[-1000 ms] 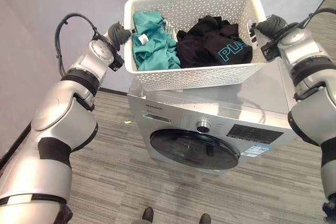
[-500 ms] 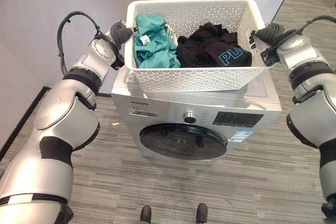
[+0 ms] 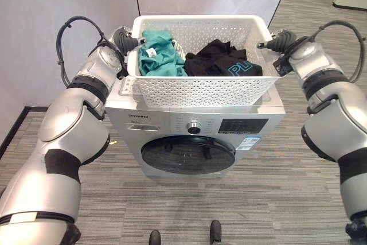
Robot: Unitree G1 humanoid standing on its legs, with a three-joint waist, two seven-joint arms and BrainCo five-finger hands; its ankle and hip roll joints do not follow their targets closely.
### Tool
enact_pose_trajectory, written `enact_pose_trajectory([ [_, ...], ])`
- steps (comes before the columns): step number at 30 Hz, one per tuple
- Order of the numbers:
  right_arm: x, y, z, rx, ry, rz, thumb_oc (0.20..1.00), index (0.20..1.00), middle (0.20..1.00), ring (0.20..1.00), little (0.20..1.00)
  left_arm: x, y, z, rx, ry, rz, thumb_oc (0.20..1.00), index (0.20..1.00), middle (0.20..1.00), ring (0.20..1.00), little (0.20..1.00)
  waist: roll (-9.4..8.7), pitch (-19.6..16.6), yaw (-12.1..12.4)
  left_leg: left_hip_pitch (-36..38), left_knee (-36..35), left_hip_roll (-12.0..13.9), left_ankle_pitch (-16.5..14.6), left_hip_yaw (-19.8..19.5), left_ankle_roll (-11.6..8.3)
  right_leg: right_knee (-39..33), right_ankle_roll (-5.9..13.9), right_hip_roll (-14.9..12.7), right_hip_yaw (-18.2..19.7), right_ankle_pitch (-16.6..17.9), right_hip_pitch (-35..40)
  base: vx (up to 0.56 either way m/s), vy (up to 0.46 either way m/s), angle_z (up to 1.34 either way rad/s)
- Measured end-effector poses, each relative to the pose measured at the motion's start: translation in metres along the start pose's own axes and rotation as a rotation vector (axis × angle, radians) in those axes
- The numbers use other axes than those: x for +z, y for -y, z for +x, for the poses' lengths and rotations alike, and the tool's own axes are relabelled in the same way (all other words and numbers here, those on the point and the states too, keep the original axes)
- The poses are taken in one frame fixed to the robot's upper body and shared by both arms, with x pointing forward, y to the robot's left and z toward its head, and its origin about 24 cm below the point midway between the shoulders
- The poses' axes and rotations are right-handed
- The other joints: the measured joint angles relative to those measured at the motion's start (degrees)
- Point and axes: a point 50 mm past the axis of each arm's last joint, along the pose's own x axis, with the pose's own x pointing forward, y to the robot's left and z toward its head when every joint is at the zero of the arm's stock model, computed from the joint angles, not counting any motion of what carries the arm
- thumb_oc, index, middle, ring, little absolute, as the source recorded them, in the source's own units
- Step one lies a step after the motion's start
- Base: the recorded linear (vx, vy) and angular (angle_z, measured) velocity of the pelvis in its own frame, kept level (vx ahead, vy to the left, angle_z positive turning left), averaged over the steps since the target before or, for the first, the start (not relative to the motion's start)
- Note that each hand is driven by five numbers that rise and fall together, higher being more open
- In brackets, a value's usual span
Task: Grab the laundry basket,head to the washer,open it,put in the laundry and shut it.
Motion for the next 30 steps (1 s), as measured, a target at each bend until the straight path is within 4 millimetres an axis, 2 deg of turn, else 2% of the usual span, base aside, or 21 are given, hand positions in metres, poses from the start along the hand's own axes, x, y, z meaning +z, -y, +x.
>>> enact_pose_trajectory([
  [2,0.002,-0.001,0.000,0.000,0.002,-0.024,1.000,1.000,1.000,1.000,1.000,-0.002,-0.001,0.000,0.006,-0.012,0.006,1.000,1.000,1.000,1.000,1.000,-0.02,0.0,0.1,0.0,0.0,0.0,0.0,0.3,0.00,0.0,-0.21,0.1,0.3,0.3,-0.2,-0.01,-0.012,-0.10],
  [11,0.009,-0.006,0.000,-0.045,-0.010,-0.389,1.000,1.000,1.000,1.000,1.000,0.002,0.005,0.000,0.022,-0.007,0.118,1.000,1.000,1.000,1.000,1.000,0.13,-0.5,0.6,-0.1,0.1,0.2,0.1,0.3,-0.18,0.0,-0.44,0.3,0.3,0.5,-0.3,0.00,-0.001,0.00],
  [15,0.011,-0.008,0.000,-0.047,-0.008,-0.444,1.000,1.000,1.000,1.000,1.000,0.001,0.005,0.000,0.027,-0.009,0.101,1.000,1.000,1.000,1.000,1.000,0.24,-0.7,0.5,-0.1,0.1,0.4,0.2,0.2,-0.33,0.0,-0.51,0.4,0.3,0.6,-0.3,-0.03,0.003,0.00],
  [18,0.016,-0.010,0.000,-0.059,-0.005,-0.570,1.000,1.000,1.000,1.000,1.000,0.000,0.003,0.000,0.034,-0.012,0.072,1.000,1.000,1.000,1.000,1.000,0.26,-0.7,0.2,-0.3,0.1,0.4,0.3,0.4,-0.38,0.0,-0.62,0.5,0.5,0.8,-0.6,-0.04,0.022,-0.04],
  [19,0.019,-0.012,0.000,-0.071,-0.002,-0.650,1.000,1.000,1.000,1.000,1.000,0.002,-0.002,0.000,0.073,-0.005,0.192,1.000,1.000,1.000,1.000,1.000,0.27,-0.7,0.1,-0.3,0.1,0.4,0.3,0.6,-0.38,0.0,-0.62,0.5,0.7,0.8,-0.8,-0.04,0.040,-0.15],
  [20,0.027,-0.016,0.000,-0.099,0.042,-0.733,1.000,1.000,1.000,1.000,1.000,0.003,-0.012,-0.001,0.143,0.039,0.509,1.000,1.000,1.000,1.000,1.000,0.31,-0.7,-0.1,-0.3,0.0,0.4,0.3,1.3,-0.37,0.0,-0.74,0.6,1.0,1.1,-1.2,-0.04,0.041,-0.25],
  [21,0.034,-0.019,-0.001,-0.111,0.086,-0.763,1.000,1.000,1.000,1.000,1.000,0.002,-0.016,-0.002,0.174,0.064,0.612,1.000,1.000,1.000,1.000,1.000,0.48,-0.8,-0.1,-0.4,0.0,0.3,0.2,2.0,-0.34,0.0,-0.81,0.6,1.1,1.4,-1.6,-0.02,0.034,-0.25],
  [23,0.041,-0.027,-0.001,-0.116,0.153,-0.802,1.000,1.000,1.000,1.000,1.000,-0.017,-0.006,-0.003,0.178,0.022,0.453,1.000,1.000,1.000,1.000,1.000,1.53,-1.5,-1.3,-0.4,0.0,0.2,0.0,2.1,-0.25,0.0,-0.85,0.5,1.1,1.4,-1.8,-0.01,0.012,-0.07],
  [26,0.040,-0.024,-0.001,-0.136,0.162,-0.757,1.000,1.000,1.000,1.000,1.000,-0.016,-0.006,-0.003,0.203,0.004,0.466,1.000,1.000,1.000,1.000,1.000,1.46,-2.2,-1.3,-1.5,0.2,0.1,0.1,2.2,-0.24,0.0,-0.80,0.5,1.3,1.6,-2.9,-0.03,0.003,-0.06],
  [27,0.043,-0.022,-0.002,-0.139,0.188,-0.624,1.000,1.000,1.000,1.000,1.000,-0.024,-0.010,-0.004,0.211,-0.013,0.369,1.000,1.000,1.000,1.000,1.000,1.60,-2.4,-1.5,-2.0,0.3,0.1,0.1,2.8,-0.25,0.0,-0.71,0.5,2.1,1.9,-3.8,-0.01,-0.007,-0.15],
  [30,0.037,-0.017,-0.002,-0.133,0.186,-0.422,1.000,1.000,1.000,1.000,1.000,-0.032,-0.014,-0.005,0.231,-0.061,0.206,1.000,1.000,1.000,1.000,1.000,1.60,-2.4,-1.7,-2.1,0.3,0.2,0.2,3.0,-0.35,0.0,-0.74,0.7,2.2,2.0,-4.1,-0.01,-0.018,-0.08],
])
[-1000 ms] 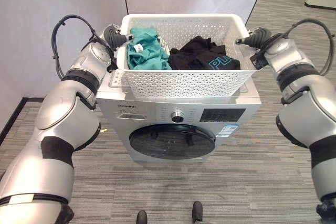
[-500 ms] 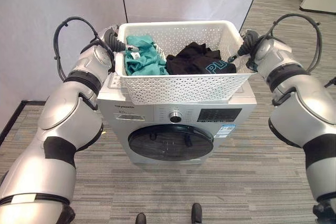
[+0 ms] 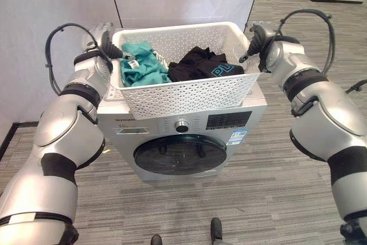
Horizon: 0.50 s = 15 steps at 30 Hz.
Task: Grab the laundry basket,head to the washer,open it,put in the laundry and shut it.
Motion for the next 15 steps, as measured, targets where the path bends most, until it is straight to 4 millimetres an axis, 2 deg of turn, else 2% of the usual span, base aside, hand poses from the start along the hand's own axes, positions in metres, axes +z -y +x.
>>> enact_pose_trajectory([
  [2,-0.007,-0.003,0.000,-0.001,-0.033,0.317,1.000,1.000,1.000,1.000,1.000,-0.010,0.002,-0.001,0.002,-0.074,-0.216,1.000,1.000,1.000,1.000,1.000,0.00,0.0,-0.1,-0.2,0.0,0.1,0.1,0.4,-0.07,0.0,-0.07,0.1,0.3,0.1,-0.5,-0.01,-0.013,-0.08],
  [4,-0.011,-0.007,-0.001,-0.008,-0.056,0.542,1.000,1.000,1.000,1.000,1.000,-0.013,0.002,-0.001,0.004,-0.109,-0.335,1.000,1.000,1.000,1.000,1.000,0.07,0.0,-0.1,-0.3,-0.1,0.1,0.1,0.7,-0.12,0.0,-0.09,0.2,0.8,0.3,-0.8,0.00,-0.013,-0.10],
  [6,-0.011,-0.026,-0.002,0.012,-0.090,0.789,1.000,1.000,1.000,1.000,1.000,-0.015,0.003,-0.001,0.010,-0.142,-0.491,1.000,1.000,1.000,1.000,1.000,0.31,0.2,-0.4,-1.1,-0.1,0.1,0.2,0.8,-0.17,0.0,-0.10,0.2,1.1,0.3,-1.7,0.01,-0.008,-0.03],
  [8,-0.012,-0.025,-0.002,-0.014,-0.096,0.925,1.000,1.000,1.000,1.000,1.000,-0.016,0.005,-0.002,0.011,-0.164,-0.589,1.000,1.000,1.000,1.000,1.000,0.75,0.4,-0.4,-1.1,-0.1,0.2,0.2,0.7,-0.20,0.0,-0.10,0.3,1.0,0.4,-1.7,0.04,-0.011,0.02],
  [10,-0.011,-0.025,-0.002,-0.035,-0.097,1.096,1.000,1.000,1.000,1.000,1.000,-0.022,0.010,-0.004,0.012,-0.215,-0.771,1.000,1.000,1.000,1.000,1.000,1.23,0.8,-0.4,-1.1,-0.2,0.1,0.2,0.7,-0.20,0.0,-0.10,0.2,1.0,0.4,-1.6,0.00,0.000,0.00],
  [15,-0.009,-0.025,-0.002,-0.059,-0.120,1.236,1.000,1.000,1.000,1.000,1.000,-0.025,0.014,-0.005,0.016,-0.270,-0.935,1.000,1.000,1.000,1.000,1.000,1.58,1.0,-0.3,-1.1,-0.2,0.1,0.3,0.6,-0.26,0.0,-0.12,0.2,0.9,0.4,-1.6,0.00,0.000,0.00],
])
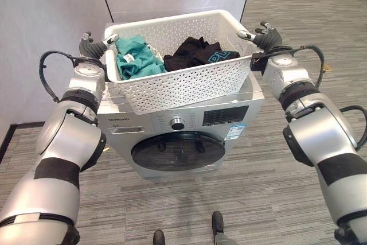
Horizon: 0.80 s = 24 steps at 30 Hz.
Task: Grab the laundry basket,head to the washer,open it,put in the laundry and shut it.
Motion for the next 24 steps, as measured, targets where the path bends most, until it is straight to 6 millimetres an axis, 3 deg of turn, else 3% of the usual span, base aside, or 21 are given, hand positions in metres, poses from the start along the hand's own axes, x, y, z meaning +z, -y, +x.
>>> enact_pose_trajectory([
  [8,0.002,-0.004,0.000,-0.032,-0.001,0.263,1.000,1.000,1.000,1.000,1.000,-0.018,0.007,-0.002,0.002,-0.110,-0.289,1.000,1.000,1.000,1.000,1.000,1.42,0.9,0.4,1.0,-0.7,0.1,0.4,-0.5,0.00,0.0,-0.11,0.0,-0.9,-0.1,1.1,0.01,0.002,0.03],
  [13,0.001,-0.005,0.000,-0.041,-0.027,0.446,1.000,1.000,1.000,1.000,1.000,-0.019,0.011,-0.003,-0.006,-0.117,-0.305,1.000,1.000,1.000,1.000,1.000,1.45,0.9,0.7,1.0,-0.7,0.2,0.5,-0.8,-0.03,0.0,-0.11,0.0,-1.2,-0.1,1.3,0.00,0.001,0.01],
  [24,0.003,0.002,0.000,-0.094,-0.003,0.636,1.000,1.000,1.000,1.000,1.000,-0.019,0.025,-0.006,-0.039,-0.123,-0.325,1.000,1.000,1.000,1.000,1.000,2.59,1.7,1.6,1.7,-0.7,0.3,0.8,-2.0,-0.08,0.0,-0.17,0.0,-2.5,-0.1,2.8,0.01,-0.005,0.04],
])
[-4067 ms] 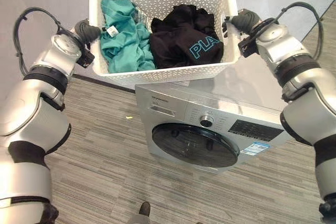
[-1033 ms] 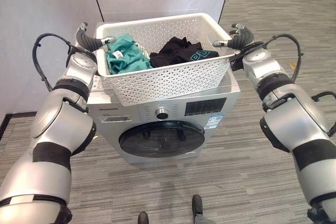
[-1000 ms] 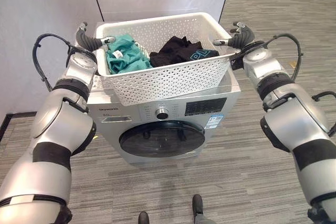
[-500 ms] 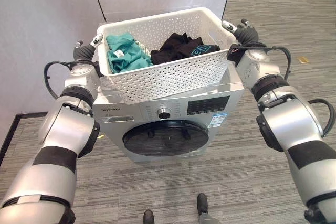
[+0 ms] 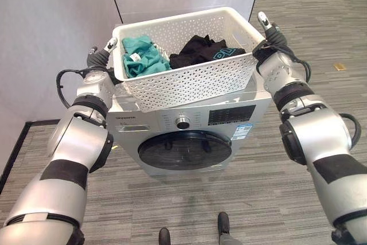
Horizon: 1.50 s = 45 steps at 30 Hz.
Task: Grab the laundry basket,head to the washer,open it,put in the laundry and shut it.
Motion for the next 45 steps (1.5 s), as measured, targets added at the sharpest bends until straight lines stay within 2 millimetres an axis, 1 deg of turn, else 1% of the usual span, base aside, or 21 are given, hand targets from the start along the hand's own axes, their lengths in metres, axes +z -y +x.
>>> enact_pose_trajectory([
  [4,0.015,0.011,0.002,-0.021,0.053,-0.053,1.000,1.000,1.000,1.000,1.000,0.006,0.016,-0.003,-0.059,0.052,0.008,1.000,1.000,1.000,1.000,1.000,0.13,0.1,1.3,0.2,0.0,0.1,0.2,-0.7,-0.05,0.0,-0.05,0.0,-0.4,-0.1,0.5,0.00,-0.026,0.06],
  [7,0.025,0.019,0.003,-0.015,0.101,-0.178,1.000,1.000,1.000,1.000,1.000,0.012,0.024,-0.005,-0.093,0.090,0.020,1.000,1.000,1.000,1.000,1.000,0.14,0.1,1.3,0.4,0.0,0.4,0.3,-1.5,-0.12,0.0,-0.12,0.0,-1.5,-0.2,1.3,0.00,-0.029,0.15],
  [10,0.037,0.038,0.003,-0.040,0.148,-0.248,1.000,1.000,1.000,1.000,1.000,0.019,0.028,-0.007,-0.120,0.147,0.037,1.000,1.000,1.000,1.000,1.000,0.14,0.2,1.8,1.9,-0.1,0.7,0.3,-2.8,-0.19,0.0,-0.23,0.2,-2.8,-1.1,3.5,0.00,-0.027,0.21],
  [11,0.048,0.055,0.003,-0.072,0.175,-0.223,1.000,1.000,1.000,1.000,1.000,0.026,0.032,-0.009,-0.152,0.176,0.019,1.000,1.000,1.000,1.000,1.000,0.15,0.3,2.4,2.4,-0.1,0.9,0.3,-3.3,-0.21,0.0,-0.06,0.2,-3.5,-1.6,4.5,0.01,-0.021,0.27],
  [12,0.054,0.064,0.002,-0.098,0.189,-0.228,1.000,1.000,1.000,1.000,1.000,0.033,0.031,-0.009,-0.160,0.208,0.014,1.000,1.000,1.000,1.000,1.000,0.15,0.3,2.7,3.0,-0.1,0.9,0.3,-3.6,-0.22,0.0,-0.03,0.3,-3.7,-1.7,5.3,0.00,-0.017,0.18],
  [15,0.064,0.072,0.001,-0.115,0.214,-0.237,1.000,1.000,1.000,1.000,1.000,0.052,0.004,-0.005,-0.110,0.270,0.026,1.000,1.000,1.000,1.000,1.000,0.21,0.2,2.5,4.4,-0.1,1.0,0.1,-3.8,-0.28,0.0,0.05,0.3,-3.7,-2.0,6.7,0.01,-0.004,0.01],
  [20,0.068,0.095,-0.001,-0.154,0.211,-0.270,1.000,1.000,1.000,1.000,1.000,0.060,-0.017,-0.002,-0.073,0.286,0.053,1.000,1.000,1.000,1.000,1.000,0.37,0.1,2.3,5.4,-0.1,0.8,0.1,-4.5,-0.26,0.0,0.04,0.0,-4.5,-2.2,8.1,-0.03,0.016,0.08],
  [23,0.070,0.102,-0.001,-0.162,0.206,-0.277,1.000,1.000,1.000,1.000,1.000,0.061,-0.019,-0.002,-0.078,0.292,0.082,1.000,1.000,1.000,1.000,1.000,0.58,0.0,2.3,5.3,-0.1,0.8,0.1,-4.5,-0.27,0.0,0.03,0.0,-4.5,-2.2,8.2,0.00,0.000,0.00],
  [28,0.091,0.128,-0.008,-0.218,0.240,-0.363,1.000,1.000,1.000,1.000,1.000,0.065,-0.035,-0.001,-0.065,0.315,0.131,1.000,1.000,1.000,1.000,1.000,1.34,-0.5,2.4,5.3,-0.1,0.8,0.1,-4.7,-0.28,0.0,0.01,0.0,-4.9,-2.2,8.3,0.00,0.001,0.01],
  [29,0.099,0.148,-0.015,-0.240,0.260,-0.418,1.000,1.000,1.000,1.000,1.000,0.064,-0.061,-0.002,-0.044,0.334,0.128,1.000,1.000,1.000,1.000,1.000,1.60,-0.7,2.3,5.6,-0.1,0.9,0.1,-4.7,-0.29,0.0,-0.06,0.1,-4.9,-2.3,8.5,0.00,0.000,0.00],
  [31,0.101,0.196,-0.030,-0.355,0.228,-0.526,1.000,1.000,1.000,1.000,1.000,0.052,-0.114,-0.004,0.052,0.317,0.176,1.000,1.000,1.000,1.000,1.000,1.67,-0.7,2.1,6.7,-0.1,0.9,-0.1,-4.6,-0.50,0.0,-0.17,0.3,-4.9,-2.6,9.5,0.00,-0.002,-0.02],
  [34,0.087,0.231,-0.048,-0.367,0.190,-0.631,1.000,1.000,1.000,1.000,1.000,0.033,-0.169,-0.019,0.129,0.317,0.193,1.000,1.000,1.000,1.000,1.000,1.67,-0.7,2.0,7.8,-0.2,1.3,-0.8,-4.5,-0.70,0.0,-0.09,0.7,-4.8,-3.3,10.5,0.02,-0.003,-0.03],
  [35,0.082,0.237,-0.051,-0.376,0.167,-0.652,1.000,1.000,1.000,1.000,1.000,0.028,-0.180,-0.021,0.158,0.303,0.199,1.000,1.000,1.000,1.000,1.000,1.65,-0.7,2.1,7.9,-0.2,1.5,-0.9,-4.5,-0.62,0.0,-0.27,0.7,-4.8,-3.6,10.6,0.04,-0.009,0.02],
  [37,0.071,0.259,-0.097,-0.241,0.212,-0.806,1.000,1.000,1.000,1.000,1.000,0.007,-0.227,-0.062,0.169,0.377,0.196,1.000,1.000,1.000,1.000,1.000,1.66,-0.6,2.2,8.2,-0.2,1.6,-1.3,-4.5,-0.77,0.0,-0.29,1.0,-4.8,-4.4,11.0,0.01,-0.004,0.02],
  [38,0.057,0.287,-0.121,-0.279,0.117,-0.906,1.000,1.000,1.000,1.000,1.000,-0.021,-0.265,-0.082,0.259,0.285,0.245,1.000,1.000,1.000,1.000,1.000,1.80,-0.7,2.1,9.2,-0.2,1.6,-1.7,-4.6,-0.74,0.0,0.12,1.1,-4.8,-5.0,12.1,0.00,0.000,0.00],
  [39,0.051,0.308,-0.141,-0.318,0.048,-0.965,1.000,1.000,1.000,1.000,1.000,-0.040,-0.292,-0.099,0.333,0.201,0.287,1.000,1.000,1.000,1.000,1.000,1.59,-0.7,2.1,9.3,-0.3,1.7,-2.3,-4.6,-0.43,0.0,0.21,1.1,-4.9,-5.3,12.4,0.03,-0.012,0.04],
  [40,0.050,0.323,-0.159,-0.356,0.014,-0.997,1.000,1.000,1.000,1.000,1.000,-0.049,-0.311,-0.115,0.388,0.170,0.298,1.000,1.000,1.000,1.000,1.000,1.47,-0.6,2.3,9.2,-0.3,1.6,-2.5,-4.6,-0.53,0.0,0.31,1.0,-5.0,-5.4,12.3,0.03,-0.005,0.07],
  [41,0.049,0.334,-0.175,-0.388,-0.006,-1.005,1.000,1.000,1.000,1.000,1.000,-0.056,-0.326,-0.129,0.439,0.146,0.294,1.000,1.000,1.000,1.000,1.000,1.06,-0.3,2.4,9.1,-0.2,1.6,-2.5,-4.7,-0.52,0.0,0.38,1.0,-5.1,-5.4,12.3,0.03,0.000,0.03],
  [42,0.045,0.336,-0.195,-0.371,-0.014,-1.042,1.000,1.000,1.000,1.000,1.000,-0.067,-0.350,-0.159,0.532,0.151,0.235,1.000,1.000,1.000,1.000,1.000,1.01,0.0,2.5,9.2,-0.3,1.6,-2.6,-4.8,-0.23,0.0,0.77,0.9,-5.0,-5.5,12.4,0.00,0.000,0.00],
  [43,0.040,0.339,-0.206,-0.358,-0.045,-1.070,1.000,1.000,1.000,1.000,1.000,-0.079,-0.363,-0.176,0.600,0.134,0.195,1.000,1.000,1.000,1.000,1.000,1.00,0.0,2.1,9.4,-0.2,1.7,-2.6,-4.8,-0.23,-0.1,0.77,0.9,-5.0,-5.5,12.7,0.00,0.000,0.00],
  [45,0.021,0.359,-0.216,-0.395,-0.168,-1.076,1.000,1.000,1.000,1.000,1.000,-0.112,-0.371,-0.183,0.662,0.015,0.158,1.000,1.000,1.000,1.000,1.000,0.19,0.0,2.3,10.3,-0.4,1.7,-3.0,-5.2,0.01,-0.4,1.04,0.7,-5.3,-6.0,13.8,0.00,-0.004,0.08],
])
